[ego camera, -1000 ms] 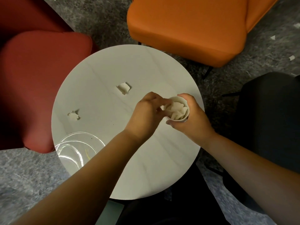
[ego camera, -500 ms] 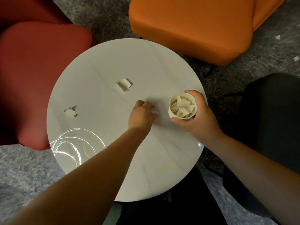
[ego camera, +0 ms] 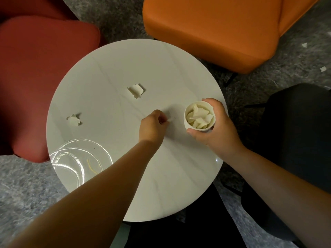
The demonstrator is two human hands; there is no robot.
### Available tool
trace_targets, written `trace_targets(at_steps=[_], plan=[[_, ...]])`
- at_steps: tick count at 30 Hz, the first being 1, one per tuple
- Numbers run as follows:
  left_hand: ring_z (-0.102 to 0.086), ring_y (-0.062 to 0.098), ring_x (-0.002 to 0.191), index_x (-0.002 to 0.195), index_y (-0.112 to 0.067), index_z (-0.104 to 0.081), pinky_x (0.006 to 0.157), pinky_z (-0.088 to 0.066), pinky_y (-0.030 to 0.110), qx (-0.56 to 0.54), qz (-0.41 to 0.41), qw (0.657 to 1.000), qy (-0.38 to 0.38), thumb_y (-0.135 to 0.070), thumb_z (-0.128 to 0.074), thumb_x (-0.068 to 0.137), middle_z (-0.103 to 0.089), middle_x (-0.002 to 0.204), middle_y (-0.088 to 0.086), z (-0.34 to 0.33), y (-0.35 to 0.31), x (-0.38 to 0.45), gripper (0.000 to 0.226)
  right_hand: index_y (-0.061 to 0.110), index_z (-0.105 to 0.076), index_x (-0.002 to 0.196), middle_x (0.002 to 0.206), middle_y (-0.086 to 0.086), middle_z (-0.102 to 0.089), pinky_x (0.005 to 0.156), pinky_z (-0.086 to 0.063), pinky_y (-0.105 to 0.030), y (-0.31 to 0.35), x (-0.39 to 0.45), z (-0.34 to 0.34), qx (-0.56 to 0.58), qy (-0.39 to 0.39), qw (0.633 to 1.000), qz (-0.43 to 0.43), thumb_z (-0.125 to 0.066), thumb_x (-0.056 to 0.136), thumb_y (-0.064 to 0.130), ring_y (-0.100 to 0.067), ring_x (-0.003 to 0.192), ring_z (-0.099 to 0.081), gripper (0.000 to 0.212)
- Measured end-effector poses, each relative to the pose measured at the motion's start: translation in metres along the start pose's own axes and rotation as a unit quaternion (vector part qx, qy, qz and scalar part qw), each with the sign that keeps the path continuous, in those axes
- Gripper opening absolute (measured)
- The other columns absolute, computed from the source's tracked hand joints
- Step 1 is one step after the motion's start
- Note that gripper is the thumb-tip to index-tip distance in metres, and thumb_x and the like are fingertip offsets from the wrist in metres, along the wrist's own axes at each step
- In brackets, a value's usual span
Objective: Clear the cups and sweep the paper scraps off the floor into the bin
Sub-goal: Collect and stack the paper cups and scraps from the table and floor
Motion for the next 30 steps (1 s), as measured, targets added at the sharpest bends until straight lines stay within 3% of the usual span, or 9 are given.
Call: trace_targets(at_steps=[2,5,7,11,15,18,25,30], plan=[[-0.059,0.007,0.075,0.090,-0.021,-0.063,0.060,-0.041,0.004,-0.094,0.013,0.994,-0.051,-0.026,-0.069,0.090,-0.063,0.081,-0.009,0.012,-0.013,-0.007,0.008,0.030,-0.044,0.128,0.120,0.011,-0.056,0.089,-0.050,-0.024,0.001,0.000,-0.001,-0.007,0.001,1.000,0.003,-0.087,0.062,0.025,-0.003,0.109,-0.056,0.079],[-0.056,-0.002,0.069,0.086,-0.024,-0.064,0.062,-0.040,0.003,-0.208,-0.013,0.971,-0.116,-0.020,-0.071,0.089,-0.062,0.078,-0.013,0.033,-0.041,-0.025,0.009,0.029,-0.046,0.126,0.119,0.011,-0.056,0.088,-0.050,-0.021,0.005,0.002,-0.006,-0.016,0.008,1.000,0.009,-0.088,0.062,0.022,-0.003,0.108,-0.056,0.077],[-0.055,-0.003,0.068,0.084,-0.024,-0.065,0.064,-0.041,0.005,-0.233,-0.051,0.964,-0.118,-0.016,-0.072,0.088,-0.063,0.076,-0.013,0.044,-0.057,-0.038,0.011,0.028,-0.045,0.125,0.117,0.012,-0.056,0.085,-0.049,-0.019,0.008,0.003,-0.011,-0.027,0.009,1.000,0.008,-0.089,0.060,0.022,-0.004,0.106,-0.056,0.079],[-0.059,-0.003,0.075,0.088,-0.026,-0.068,0.065,-0.042,0.003,-0.206,-0.090,0.972,-0.064,-0.014,-0.068,0.090,-0.067,0.084,-0.015,0.054,-0.066,-0.053,0.013,0.030,-0.042,0.126,0.114,0.016,-0.055,0.079,-0.045,-0.010,0.018,0.006,-0.026,-0.041,0.026,0.999,0.008,-0.089,0.060,0.024,-0.001,0.103,-0.055,0.081],[-0.058,-0.003,0.078,0.097,-0.026,-0.068,0.069,-0.039,0.000,-0.180,-0.042,0.973,-0.141,-0.016,-0.063,0.094,-0.068,0.097,-0.007,0.072,-0.036,-0.035,0.012,0.031,-0.044,0.120,0.115,0.014,-0.054,0.083,-0.045,-0.014,0.027,0.007,-0.035,-0.036,0.016,0.999,0.034,-0.089,0.060,0.023,-0.002,0.104,-0.055,0.076],[-0.058,0.001,0.078,0.108,-0.017,-0.068,0.068,-0.038,-0.001,-0.120,-0.004,0.980,-0.161,-0.018,-0.065,0.092,-0.067,0.108,-0.001,0.087,-0.003,-0.001,0.016,0.030,-0.044,0.126,0.120,0.011,-0.055,0.084,-0.047,-0.017,0.032,0.010,-0.038,-0.028,0.012,0.999,0.029,-0.088,0.061,0.025,-0.004,0.107,-0.056,0.079],[-0.056,0.023,0.109,0.131,-0.017,-0.054,0.093,-0.046,0.027,-0.014,0.018,0.994,-0.111,-0.033,-0.070,0.089,-0.049,0.130,0.006,0.092,0.023,0.076,0.047,0.035,-0.040,0.128,0.121,0.014,-0.053,0.082,-0.045,-0.011,0.042,0.026,-0.049,-0.020,0.013,0.999,0.031,-0.088,0.062,0.027,0.000,0.107,-0.053,0.082],[-0.054,0.021,0.099,0.131,-0.017,-0.052,0.078,-0.044,0.026,0.003,0.026,0.996,-0.083,-0.022,-0.066,0.089,-0.047,0.128,0.006,0.074,0.016,0.094,0.044,0.033,-0.041,0.128,0.120,0.013,-0.053,0.085,-0.047,-0.016,0.044,0.030,-0.054,-0.018,0.015,0.999,0.028,-0.087,0.063,0.026,-0.002,0.107,-0.054,0.080]])
Point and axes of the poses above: each hand's wrist, its own x-axis towards the middle knuckle, its own z-axis out of the back of the hand, y = z × x, the point moved 1 cm from there along x, towards the middle knuckle
